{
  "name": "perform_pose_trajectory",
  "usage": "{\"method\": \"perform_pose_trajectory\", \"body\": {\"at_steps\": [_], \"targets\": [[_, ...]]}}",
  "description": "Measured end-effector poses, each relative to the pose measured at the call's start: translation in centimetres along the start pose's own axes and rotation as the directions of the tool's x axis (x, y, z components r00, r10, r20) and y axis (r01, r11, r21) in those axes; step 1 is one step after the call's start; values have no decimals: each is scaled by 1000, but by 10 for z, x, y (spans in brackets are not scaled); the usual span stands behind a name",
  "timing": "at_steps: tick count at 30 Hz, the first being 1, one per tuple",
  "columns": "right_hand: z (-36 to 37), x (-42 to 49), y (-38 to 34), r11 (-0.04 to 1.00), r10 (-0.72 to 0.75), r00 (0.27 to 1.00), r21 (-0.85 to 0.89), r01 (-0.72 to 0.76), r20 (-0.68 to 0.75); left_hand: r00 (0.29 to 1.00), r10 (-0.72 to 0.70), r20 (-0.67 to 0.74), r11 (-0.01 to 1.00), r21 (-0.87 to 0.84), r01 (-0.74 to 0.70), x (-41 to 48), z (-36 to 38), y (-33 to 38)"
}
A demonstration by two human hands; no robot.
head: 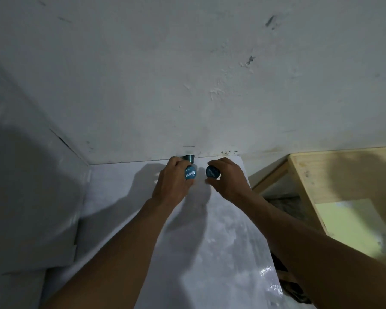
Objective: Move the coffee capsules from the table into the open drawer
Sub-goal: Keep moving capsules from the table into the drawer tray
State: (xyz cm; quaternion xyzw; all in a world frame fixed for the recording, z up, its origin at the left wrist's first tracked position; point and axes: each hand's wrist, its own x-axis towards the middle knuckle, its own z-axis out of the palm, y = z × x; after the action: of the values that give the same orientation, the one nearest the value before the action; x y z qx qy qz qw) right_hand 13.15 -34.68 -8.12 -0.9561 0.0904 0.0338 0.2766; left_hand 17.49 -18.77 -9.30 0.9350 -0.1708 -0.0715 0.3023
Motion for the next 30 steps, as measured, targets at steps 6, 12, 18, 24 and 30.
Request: {"method": "perform_pose_trajectory", "body": {"at_steps": [6, 12, 18, 24, 30], "targets": [[-14, -35, -22, 999, -27, 999, 41, 28, -37, 997, 19, -76, 997, -67, -24, -35, -25, 9], [-41, -76, -50, 989, -142, 988, 27, 143, -60, 977, 0, -211, 988, -152, -33, -87, -57, 25], [-59, -136, -73, 946, -311, 942, 50, 319, -130, 918, -129, -374, 953, -302, 11, -167, -85, 42], [-53, -204, -103, 888, -440, 888, 82, 453, -135, 844, -248, -475, 933, -353, 76, -274, -105, 50], [-33, -260, -153, 807, -570, 819, 137, 574, -68, 762, -330, -557, 926, -350, 145, -361, -132, 39]]}}
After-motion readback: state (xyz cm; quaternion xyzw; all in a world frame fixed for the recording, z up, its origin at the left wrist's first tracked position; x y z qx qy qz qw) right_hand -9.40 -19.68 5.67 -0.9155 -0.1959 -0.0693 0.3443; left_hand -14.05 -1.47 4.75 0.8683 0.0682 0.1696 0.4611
